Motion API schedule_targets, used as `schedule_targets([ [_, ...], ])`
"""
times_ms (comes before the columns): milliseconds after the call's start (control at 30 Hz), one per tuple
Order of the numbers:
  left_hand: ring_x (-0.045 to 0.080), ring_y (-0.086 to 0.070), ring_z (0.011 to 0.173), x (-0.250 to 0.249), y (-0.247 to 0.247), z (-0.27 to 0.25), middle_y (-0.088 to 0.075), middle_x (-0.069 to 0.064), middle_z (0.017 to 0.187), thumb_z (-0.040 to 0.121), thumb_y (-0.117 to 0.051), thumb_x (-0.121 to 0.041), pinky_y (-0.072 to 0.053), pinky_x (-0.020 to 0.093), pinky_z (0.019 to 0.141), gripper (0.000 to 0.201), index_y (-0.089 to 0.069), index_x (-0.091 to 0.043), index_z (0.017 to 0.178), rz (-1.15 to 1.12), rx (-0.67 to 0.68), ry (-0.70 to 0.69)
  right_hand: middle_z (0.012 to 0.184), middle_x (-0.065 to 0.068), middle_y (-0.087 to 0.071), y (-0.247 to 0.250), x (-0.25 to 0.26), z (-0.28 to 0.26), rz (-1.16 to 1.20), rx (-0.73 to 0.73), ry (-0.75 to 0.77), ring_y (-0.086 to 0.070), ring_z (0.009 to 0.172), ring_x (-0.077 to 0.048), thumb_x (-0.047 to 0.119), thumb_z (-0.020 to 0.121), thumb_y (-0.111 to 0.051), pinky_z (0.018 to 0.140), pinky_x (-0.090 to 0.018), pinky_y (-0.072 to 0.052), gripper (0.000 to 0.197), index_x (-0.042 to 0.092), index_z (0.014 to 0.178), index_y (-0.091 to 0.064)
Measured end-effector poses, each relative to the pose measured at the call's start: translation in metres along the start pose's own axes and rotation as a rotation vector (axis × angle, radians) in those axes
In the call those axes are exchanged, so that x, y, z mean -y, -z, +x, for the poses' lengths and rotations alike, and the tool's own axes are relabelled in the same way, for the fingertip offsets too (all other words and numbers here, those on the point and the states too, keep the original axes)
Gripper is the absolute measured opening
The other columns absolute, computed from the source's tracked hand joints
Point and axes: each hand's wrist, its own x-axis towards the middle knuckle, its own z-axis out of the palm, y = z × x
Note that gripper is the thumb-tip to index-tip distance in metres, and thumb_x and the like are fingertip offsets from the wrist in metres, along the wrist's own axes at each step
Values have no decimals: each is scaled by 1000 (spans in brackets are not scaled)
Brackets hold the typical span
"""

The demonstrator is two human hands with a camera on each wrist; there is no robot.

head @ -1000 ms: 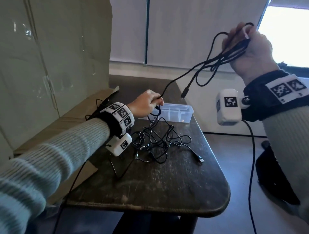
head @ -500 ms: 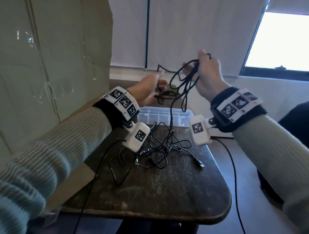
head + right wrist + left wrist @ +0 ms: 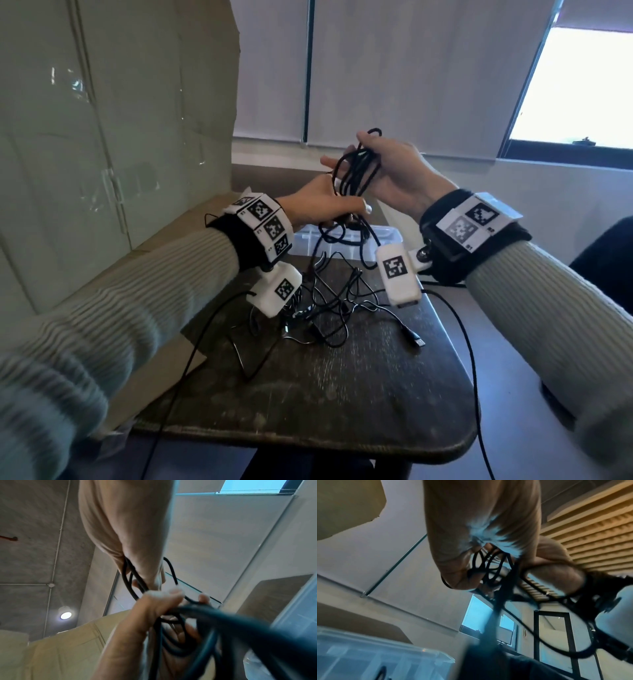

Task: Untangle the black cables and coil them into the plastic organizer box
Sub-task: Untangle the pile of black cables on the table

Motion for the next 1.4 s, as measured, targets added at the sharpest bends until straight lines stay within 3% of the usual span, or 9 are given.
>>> schedule_targets([
  [267,-2,-52,41,2,60,6,-55,1,65,94,-59,-24,-35,9,41,18,-63,-9,85,407,-139,21,121,-24,-64,27,-4,-7,-279,197,-74,-60,116,-38,19,99,-48,102,-45,-48,17,8,112,-52],
  [367,25,-66,81,10,109,8,-65,18,90,96,-53,-28,-45,22,60,30,-67,-2,95,553,-395,89,119,-14,-68,56,-22,-18,-582,171,-182,-64,113,-31,28,96,-53,95,-44,-53,38,9,128,-46],
  [467,42,-56,107,26,145,6,-59,30,115,99,-47,-30,-44,40,85,45,-56,12,113,829,-559,303,135,-6,-57,76,-53,-24,-1296,267,-303,-55,123,-23,45,94,-53,101,-43,-48,53,18,138,-42],
  [600,34,-63,91,67,162,-8,-66,22,100,93,-58,-24,-48,38,79,35,-64,7,106,1029,-285,564,159,0,-26,92,-85,-18,-1825,495,-477,-30,143,-22,66,89,-45,117,-44,-26,80,23,152,-21],
  [733,23,-58,66,109,151,-23,-66,7,70,86,-68,-38,-45,31,69,37,-70,-1,84,936,198,912,147,3,-43,92,-94,-19,-1829,574,-544,-45,130,-23,68,84,-51,106,-45,-43,74,27,144,-39],
  [1067,17,-51,61,160,146,-38,-68,15,74,71,-73,-47,-43,27,63,53,-66,2,88,791,514,1234,144,-3,-47,92,-95,-19,-1840,603,-550,-50,126,-25,62,87,-53,104,-45,-45,75,18,145,-37],
  [1133,15,-48,63,150,139,-45,-67,12,83,74,-70,-57,-39,25,60,62,-68,0,101,1018,448,1180,133,-2,-56,92,-97,-15,-1799,568,-471,-56,116,-22,69,80,-55,102,-43,-46,79,16,137,-42],
  [1267,9,-41,60,120,133,-58,-46,-2,68,78,-75,-33,-37,23,57,34,-48,-18,64,1089,304,995,122,-1,-61,83,-102,-16,-1581,518,-336,-61,108,-22,75,80,-44,94,-45,-52,68,28,128,-43],
  [1400,16,-40,53,111,138,-32,-47,1,54,59,-84,-47,-38,30,62,53,-46,-10,58,1001,127,873,109,-8,-67,67,-99,-22,-1492,482,-283,-67,97,-25,38,104,-35,84,-47,-57,33,15,109,-59],
])
